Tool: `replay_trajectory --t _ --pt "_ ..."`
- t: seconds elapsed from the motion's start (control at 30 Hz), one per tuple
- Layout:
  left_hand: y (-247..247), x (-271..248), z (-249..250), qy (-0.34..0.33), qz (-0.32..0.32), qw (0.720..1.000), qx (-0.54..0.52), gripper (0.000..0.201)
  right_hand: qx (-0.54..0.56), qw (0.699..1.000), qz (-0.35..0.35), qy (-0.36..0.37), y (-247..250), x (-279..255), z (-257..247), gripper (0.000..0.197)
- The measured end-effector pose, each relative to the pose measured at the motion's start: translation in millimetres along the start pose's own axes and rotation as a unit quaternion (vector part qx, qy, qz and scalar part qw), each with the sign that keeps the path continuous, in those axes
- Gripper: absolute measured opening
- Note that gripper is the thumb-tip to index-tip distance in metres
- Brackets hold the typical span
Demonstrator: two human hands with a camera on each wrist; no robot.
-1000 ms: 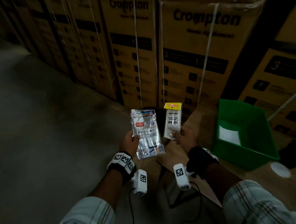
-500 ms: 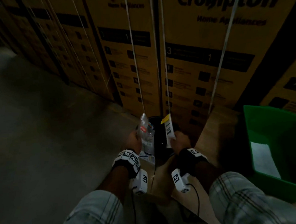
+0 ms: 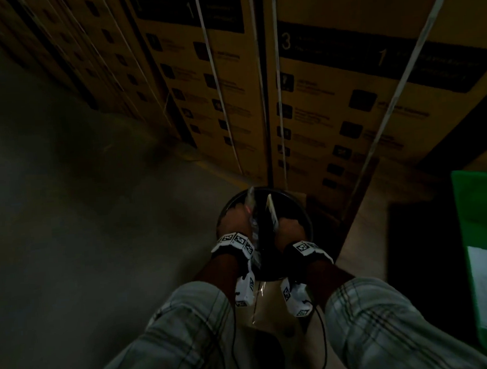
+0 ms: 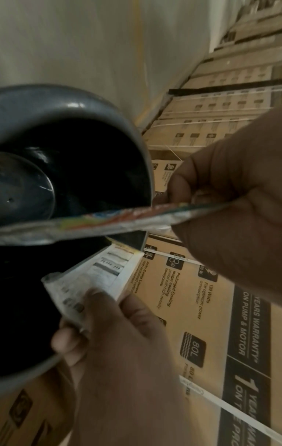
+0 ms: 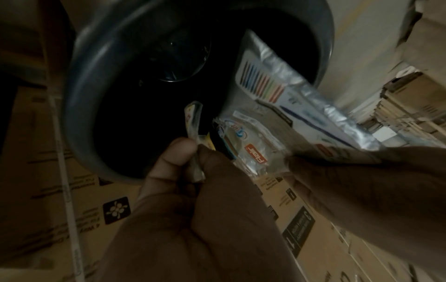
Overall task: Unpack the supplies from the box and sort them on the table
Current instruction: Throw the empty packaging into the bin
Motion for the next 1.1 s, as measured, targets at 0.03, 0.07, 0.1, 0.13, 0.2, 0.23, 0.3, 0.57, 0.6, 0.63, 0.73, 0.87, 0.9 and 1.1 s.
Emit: replay_trajectory --t 0.03,0.07,0.1,0.13,0.2,0.23,0.3,0.57,0.6,0.63,0.73,0.87,0.9,1.1 --pt "0.6 2.5 -1.5 0.007 -0.004 1.000 -0.006 0.036 0.001 1.000 0.000 0.001 -1.0 2.3 1.2 0.031" --pt "0.4 4.0 0.1 0.005 -0.013 1.000 -0.005 0.037 0.001 1.000 -0.002 0.003 -1.7 3.7 1.6 0.032" --pt "0.1 4.9 2.5 0.002 -0.021 1.000 -0.012 0.039 0.002 1.000 -0.007 0.001 -3.0 4.0 2.4 0.032" --pt "-3.7 4.8 4.1 -0.004 -0.029 1.000 -0.010 0.041 0.004 1.000 -0.012 0.002 -4.6 3.9 2.7 0.033" --pt "-11.4 0.1 4.4 0.003 -0.040 0.999 -0.018 0.045 0.004 1.000 -0.021 0.015 -9.6 2.9 3.0 0.038" --pt "-18.6 -1.5 7.2 -0.010 -0.041 0.999 -0.014 0.051 -0.001 1.000 -0.023 0.020 -11.0 0.8 2.9 0.040" --pt "-32.8 -6.8 11.8 -0.030 -0.045 0.998 -0.014 0.063 -0.006 0.999 -0.019 0.031 -12.0 -3.8 2.7 0.044" --pt "-22.6 -58.3 27.8 -0.075 -0.041 0.996 0.020 0.046 0.007 0.996 0.033 0.077 17.2 -47.0 1.6 0.041" --pt "-19.5 -65.6 31.1 -0.086 -0.038 0.995 0.017 0.044 0.008 0.995 0.044 0.085 24.6 -58.9 1.8 0.040" --pt "-17.4 -72.5 35.7 -0.102 -0.037 0.994 0.015 0.041 0.006 0.994 0.059 0.095 32.9 -72.7 2.5 0.038" --pt "-5.1 -105.0 56.3 -0.165 -0.029 0.986 0.014 0.031 0.006 0.988 0.097 0.124 50.7 -120.8 16.9 0.033" --pt "5.7 -170.2 89.0 -0.236 0.008 0.971 0.028 0.033 0.005 0.977 0.150 0.151 65.5 -198.1 58.9 0.031" --pt "2.4 -188.5 99.1 -0.258 0.011 0.966 0.024 0.033 0.003 0.976 0.156 0.150 67.3 -219.1 70.0 0.033" --pt "-48.3 -305.8 160.6 -0.345 -0.003 0.939 -0.001 0.041 0.017 0.973 0.210 0.095 65.4 -344.1 160.1 0.040"
Point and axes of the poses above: each hand's wrist, its own x-axis towards the middle knuckle, its own y-axis out of the back of the hand, z = x × y, the point moved 10 cm from there along x, towards the middle knuckle, and after that the axes turned 9 degrees about x, right-handed, at the moved point
